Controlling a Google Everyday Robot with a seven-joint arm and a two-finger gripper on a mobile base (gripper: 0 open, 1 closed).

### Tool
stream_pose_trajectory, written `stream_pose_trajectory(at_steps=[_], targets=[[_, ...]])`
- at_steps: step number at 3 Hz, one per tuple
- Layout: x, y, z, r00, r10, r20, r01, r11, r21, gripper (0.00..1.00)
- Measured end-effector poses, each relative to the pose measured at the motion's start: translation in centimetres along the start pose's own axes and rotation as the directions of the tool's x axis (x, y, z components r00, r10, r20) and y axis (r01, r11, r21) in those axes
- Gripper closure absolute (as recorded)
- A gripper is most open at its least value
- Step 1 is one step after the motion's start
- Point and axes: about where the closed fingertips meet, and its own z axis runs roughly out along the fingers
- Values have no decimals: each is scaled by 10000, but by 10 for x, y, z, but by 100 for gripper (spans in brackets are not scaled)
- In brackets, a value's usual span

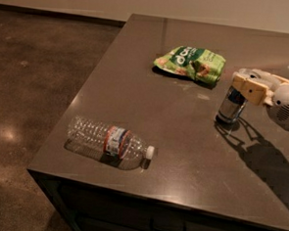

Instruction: Place redbull can upright

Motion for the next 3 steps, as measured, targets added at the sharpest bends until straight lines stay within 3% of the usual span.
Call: stream_pose_trajectory(at_steps=[1, 2, 3], targets=[[0, -2, 1, 10000, 5, 1, -5, 10000, 32, 12], [1, -3, 2, 10000, 9, 3, -9, 10000, 61, 0], [1, -3, 2, 10000, 9, 3, -9, 10000, 62, 0]])
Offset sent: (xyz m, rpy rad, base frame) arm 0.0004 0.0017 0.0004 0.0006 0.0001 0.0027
